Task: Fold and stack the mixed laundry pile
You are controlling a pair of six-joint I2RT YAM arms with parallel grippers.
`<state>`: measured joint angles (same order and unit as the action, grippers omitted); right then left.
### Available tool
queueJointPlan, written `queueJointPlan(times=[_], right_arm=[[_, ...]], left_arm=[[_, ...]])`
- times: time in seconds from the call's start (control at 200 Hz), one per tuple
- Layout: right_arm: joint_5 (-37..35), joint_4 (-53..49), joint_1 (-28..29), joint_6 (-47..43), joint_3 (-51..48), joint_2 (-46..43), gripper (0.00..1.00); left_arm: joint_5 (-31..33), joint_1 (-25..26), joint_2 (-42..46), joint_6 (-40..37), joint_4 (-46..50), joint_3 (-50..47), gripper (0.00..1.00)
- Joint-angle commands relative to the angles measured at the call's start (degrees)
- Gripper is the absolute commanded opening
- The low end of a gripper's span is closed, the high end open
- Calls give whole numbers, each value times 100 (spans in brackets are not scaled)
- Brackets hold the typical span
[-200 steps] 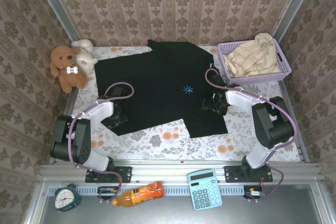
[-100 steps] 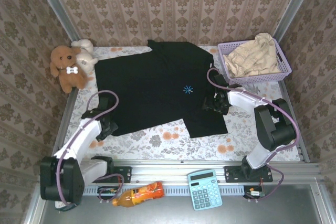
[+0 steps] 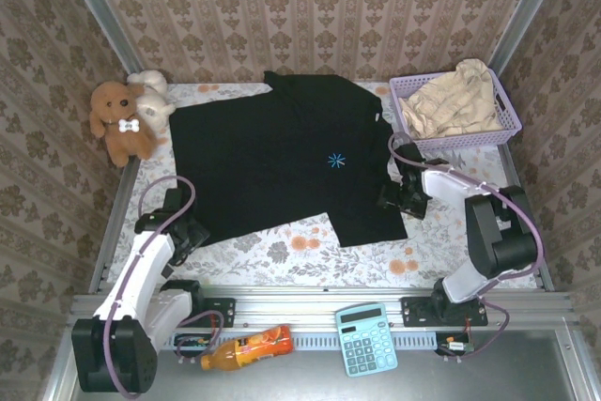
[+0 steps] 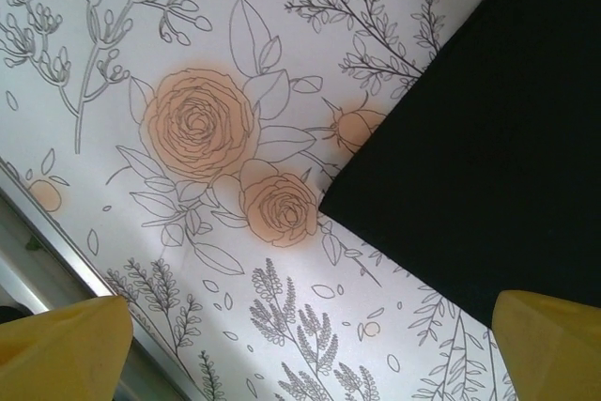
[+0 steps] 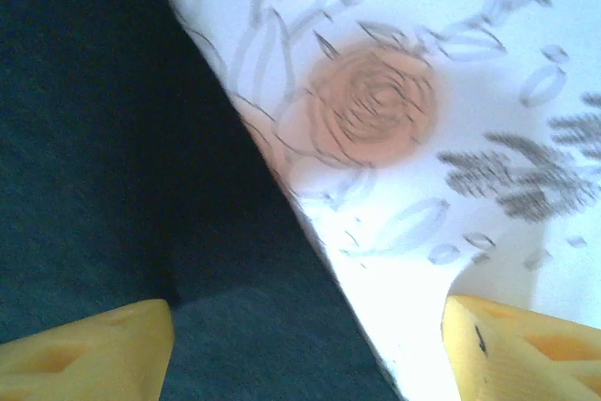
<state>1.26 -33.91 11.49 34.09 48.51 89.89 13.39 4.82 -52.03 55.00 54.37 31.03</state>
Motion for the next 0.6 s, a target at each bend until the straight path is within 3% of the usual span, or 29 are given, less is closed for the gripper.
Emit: queueJointPlan(times=[0.0,0.24,0.355,0.445,0.595], right_arm=[[-10,-577,2,-38,-295,-307,76],[305,-652,151,312,-1028,-1269,71],[351,-473,284,480,-1116,-1216,61],[205,-375,451,581,-1121,-1057,59],[39,-265,477,687,-989,-827,31]], left_arm=[[-190,-24,-196,-79,-157,290,100],[-265,-111,-631,-451,-427,569,100],[-382,-208,-763,-627,-515,623,100],[-494,-277,-792,-796,-516,662,100],[-605,-434,-709,-1105,-448,750,100]])
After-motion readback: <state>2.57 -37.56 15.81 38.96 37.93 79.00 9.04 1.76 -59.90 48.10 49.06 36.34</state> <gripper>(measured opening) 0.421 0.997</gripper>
